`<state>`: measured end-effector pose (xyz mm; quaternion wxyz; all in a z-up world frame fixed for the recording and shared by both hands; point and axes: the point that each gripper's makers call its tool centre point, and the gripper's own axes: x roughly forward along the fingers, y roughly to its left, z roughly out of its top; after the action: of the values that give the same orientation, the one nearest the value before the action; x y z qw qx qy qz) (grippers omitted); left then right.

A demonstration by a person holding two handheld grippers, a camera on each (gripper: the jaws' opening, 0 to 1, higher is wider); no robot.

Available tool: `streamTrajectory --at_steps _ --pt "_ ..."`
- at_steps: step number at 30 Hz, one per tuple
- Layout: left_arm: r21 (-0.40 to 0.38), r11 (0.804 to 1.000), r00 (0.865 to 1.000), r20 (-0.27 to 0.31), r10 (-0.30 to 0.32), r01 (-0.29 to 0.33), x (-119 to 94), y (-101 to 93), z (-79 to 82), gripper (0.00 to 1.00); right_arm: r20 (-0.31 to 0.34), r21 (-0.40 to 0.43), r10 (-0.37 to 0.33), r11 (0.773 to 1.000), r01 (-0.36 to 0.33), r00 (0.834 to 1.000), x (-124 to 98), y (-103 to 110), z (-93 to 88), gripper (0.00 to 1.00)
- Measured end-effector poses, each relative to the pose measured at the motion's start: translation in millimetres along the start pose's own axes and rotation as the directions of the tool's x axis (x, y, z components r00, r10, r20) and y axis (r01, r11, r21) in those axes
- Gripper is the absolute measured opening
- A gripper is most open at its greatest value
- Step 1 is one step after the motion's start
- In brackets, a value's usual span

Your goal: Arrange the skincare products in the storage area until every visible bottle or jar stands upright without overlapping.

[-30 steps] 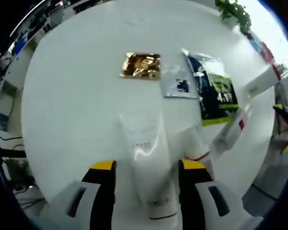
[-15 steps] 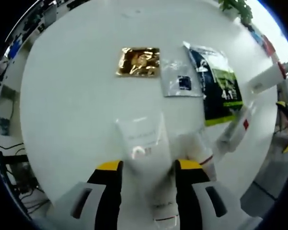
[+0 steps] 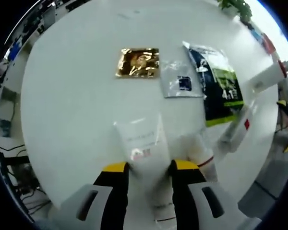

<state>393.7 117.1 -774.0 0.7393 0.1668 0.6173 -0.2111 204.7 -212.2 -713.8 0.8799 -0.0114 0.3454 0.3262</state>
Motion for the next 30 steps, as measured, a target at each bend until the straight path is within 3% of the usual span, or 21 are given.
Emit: streamTrajectory --at_steps 8,16,18,24,30 --pt "-0.021 1.000 1.000 0.017 0.010 -0.010 0 -0.4 1.9 0.33 0.001 -0.004 0.001 1.000 -0.001 1.000 0 1 0.5 0.95" --pt "-0.033 0.999 0.997 0.067 0.036 -0.034 -21 0.0 -2.1 0.33 -0.003 -0.018 0.022 1.000 -0.022 1.000 2 5 0.4 0.95" --pt "-0.044 0.998 0.996 0.083 0.045 -0.042 -20 6.7 -0.4 0.33 -0.004 -0.025 0.024 0.999 -0.024 1.000 2 6 0.1 0.95" --pt "-0.057 0.996 0.988 0.134 0.072 -0.064 -38 -2.6 -7.9 0.33 -0.005 -0.040 0.036 0.999 -0.036 0.999 2 10 1.0 0.94" --pt "-0.068 0.994 0.978 0.188 0.094 -0.083 -49 0.5 -8.0 0.33 -0.009 -0.071 0.049 0.996 -0.049 0.999 3 15 1.8 0.94"
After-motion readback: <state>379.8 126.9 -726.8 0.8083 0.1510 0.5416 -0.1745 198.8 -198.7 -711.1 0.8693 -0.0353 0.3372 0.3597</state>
